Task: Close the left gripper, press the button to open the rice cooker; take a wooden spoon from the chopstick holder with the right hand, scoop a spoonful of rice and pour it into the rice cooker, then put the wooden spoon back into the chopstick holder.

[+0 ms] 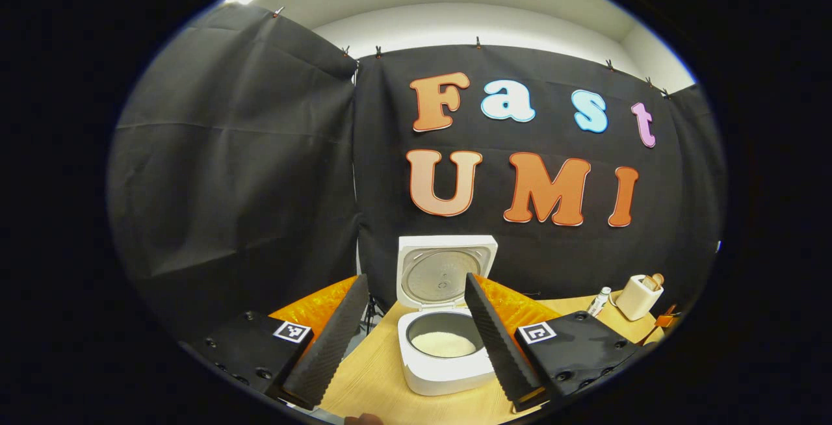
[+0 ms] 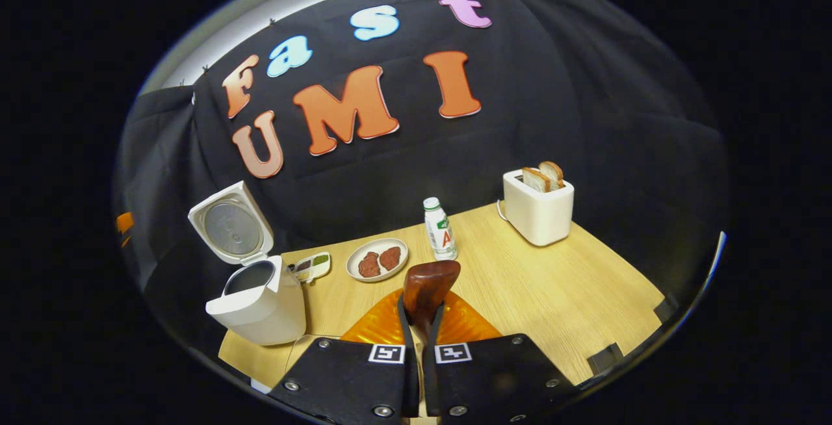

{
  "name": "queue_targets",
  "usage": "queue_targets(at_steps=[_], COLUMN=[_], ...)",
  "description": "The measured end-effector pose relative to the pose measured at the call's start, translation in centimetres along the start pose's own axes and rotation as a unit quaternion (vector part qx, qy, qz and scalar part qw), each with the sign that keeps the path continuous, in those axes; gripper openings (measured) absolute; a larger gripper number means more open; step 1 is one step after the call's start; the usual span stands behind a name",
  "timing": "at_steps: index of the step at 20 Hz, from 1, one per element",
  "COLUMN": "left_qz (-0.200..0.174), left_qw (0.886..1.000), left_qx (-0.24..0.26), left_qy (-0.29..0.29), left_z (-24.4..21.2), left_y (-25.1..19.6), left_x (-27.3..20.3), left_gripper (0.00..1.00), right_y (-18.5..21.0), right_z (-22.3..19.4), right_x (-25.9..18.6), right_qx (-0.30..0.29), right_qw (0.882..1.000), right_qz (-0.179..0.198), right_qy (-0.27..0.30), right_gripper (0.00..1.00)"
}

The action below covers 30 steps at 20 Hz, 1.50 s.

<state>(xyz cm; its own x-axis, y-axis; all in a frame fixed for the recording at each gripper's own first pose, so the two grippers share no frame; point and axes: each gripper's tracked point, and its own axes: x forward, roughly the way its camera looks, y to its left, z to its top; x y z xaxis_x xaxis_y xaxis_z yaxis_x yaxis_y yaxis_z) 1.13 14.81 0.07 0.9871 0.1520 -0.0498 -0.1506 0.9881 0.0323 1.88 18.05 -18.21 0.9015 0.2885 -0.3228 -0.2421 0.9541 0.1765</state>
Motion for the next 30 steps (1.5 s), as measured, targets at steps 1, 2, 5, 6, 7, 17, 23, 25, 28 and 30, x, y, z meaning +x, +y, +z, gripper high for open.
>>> queue_targets(at_steps=[1,2,5,6,7,17,23,25,28,30], left_qz=[-0.004,-0.006,-0.008,-0.009,-0.009,-0.002,-0.01,-0.011,-0.01,-0.011], left_qw=[1.0,1.0,1.0,1.0,1.0,1.0,1.0,0.999,0.999,0.999], left_qx=[0.0,0.001,0.002,0.002,0.002,0.019,0.016,0.018,0.016,0.015], left_qy=[0.0,0.0,-0.001,0.0,0.0,0.001,0.024,0.025,0.025,0.026], left_z=[0.0,0.1,0.2,0.2,0.2,-1.4,-2.9,-2.9,-2.9,-2.9], left_y=[0.2,0.4,1.6,2.0,2.5,3.3,3.2,3.2,3.3,3.2], left_x=[0.2,0.4,0.7,0.8,1.0,2.2,2.3,2.2,1.8,1.6], left_gripper=[1.0,1.0,1.0,1.0,1.0,1.0,1.0,1.0,1.0,1.0], right_y=[1.2,2.5,6.4,7.6,8.5,12.7,12.7,13.3,14.0,13.9], right_z=[0.4,0.6,-0.1,-0.7,-1.6,-11.0,-13.6,-13.8,-14.6,-15.2], right_x=[-0.1,-0.2,0.3,0.7,1.3,6.4,6.9,6.5,5.3,5.1], right_qx=[-0.011,-0.02,-0.037,-0.043,-0.053,-0.221,-0.179,-0.132,-0.023,0.053], right_qw=[1.0,1.0,0.998,0.997,0.996,0.969,0.978,0.984,0.99,0.988], right_qz=[0.007,0.016,0.05,0.061,0.071,0.107,0.103,0.113,0.128,0.124], right_qy=[-0.008,-0.014,-0.022,-0.021,-0.022,0.015,0.03,0.033,0.055,0.07], right_gripper=[0.02,0.03,0.02,0.03,0.02,0.03,0.03,0.03,0.02,0.03])
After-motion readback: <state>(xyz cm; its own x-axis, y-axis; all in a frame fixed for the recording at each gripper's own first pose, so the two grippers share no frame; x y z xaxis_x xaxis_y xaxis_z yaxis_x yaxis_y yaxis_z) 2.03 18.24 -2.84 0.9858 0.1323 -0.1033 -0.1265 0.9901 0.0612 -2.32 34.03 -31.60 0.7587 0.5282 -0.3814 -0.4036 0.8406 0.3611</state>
